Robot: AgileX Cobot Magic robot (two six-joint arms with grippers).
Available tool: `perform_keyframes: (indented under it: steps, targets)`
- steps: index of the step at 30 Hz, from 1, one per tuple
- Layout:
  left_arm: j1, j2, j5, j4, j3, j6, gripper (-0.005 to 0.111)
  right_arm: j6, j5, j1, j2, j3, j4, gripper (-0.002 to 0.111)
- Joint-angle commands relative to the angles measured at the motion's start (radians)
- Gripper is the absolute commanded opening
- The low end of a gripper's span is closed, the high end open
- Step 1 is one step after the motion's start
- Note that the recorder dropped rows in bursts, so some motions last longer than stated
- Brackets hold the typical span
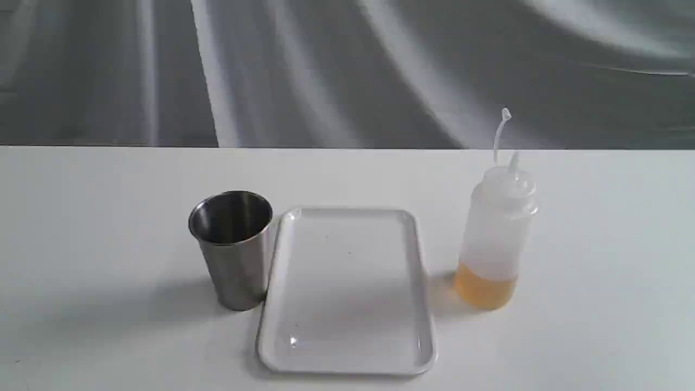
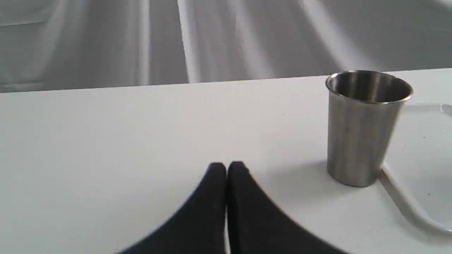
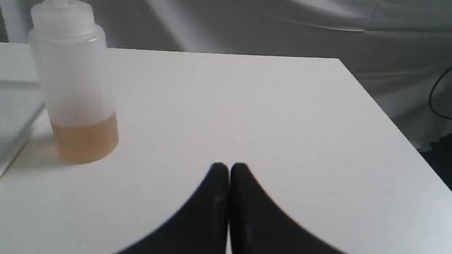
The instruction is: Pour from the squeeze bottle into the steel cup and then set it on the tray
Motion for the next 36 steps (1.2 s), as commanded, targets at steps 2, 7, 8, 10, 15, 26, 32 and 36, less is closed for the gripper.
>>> perform_keyframes:
  steps: [2,7,8,10,15,26,32,36]
  targets:
    - [-0.005,-0.003,-0.008,0.001,0.004,-0.005,0.0,-0.003,-0.001,-0.006,-0.005,0.003,-0.008,0.0]
    - [-0.005,-0.003,-0.008,0.001,0.004,-0.003,0.0,-0.003,-0.001,-0.006,-0.005,0.003,-0.008,0.0]
    - [-0.005,-0.003,-0.008,0.001,0.004,-0.003,0.0,-0.003,-0.001,-0.006,-0.005,0.003,-0.008,0.0]
    - [-0.005,-0.003,-0.008,0.001,0.004,-0.003,0.0,-0.003,-0.001,-0.006,-0.005,0.003,-0.008,0.0]
    - [-0.005,-0.003,-0.008,0.001,0.004,-0.003,0.0,-0.003,-0.001,-0.006,-0.005,0.003,-0.008,0.0]
    - [-0.005,-0.003,-0.008,0.001,0.004,-0.005,0.0,0.009,-0.099,-0.006,-0.005,0.003,-0.023,0.0]
    - [-0.005,-0.003,-0.008,0.001,0.004,-0.003,0.0,0.009,-0.308,-0.006,-0.005,0.003,-0.01,0.0]
    - [-0.005,-0.003,-0.008,0.001,0.004,-0.003,0.0,0.057,-0.554,-0.006,-0.005,0.003,-0.01,0.0]
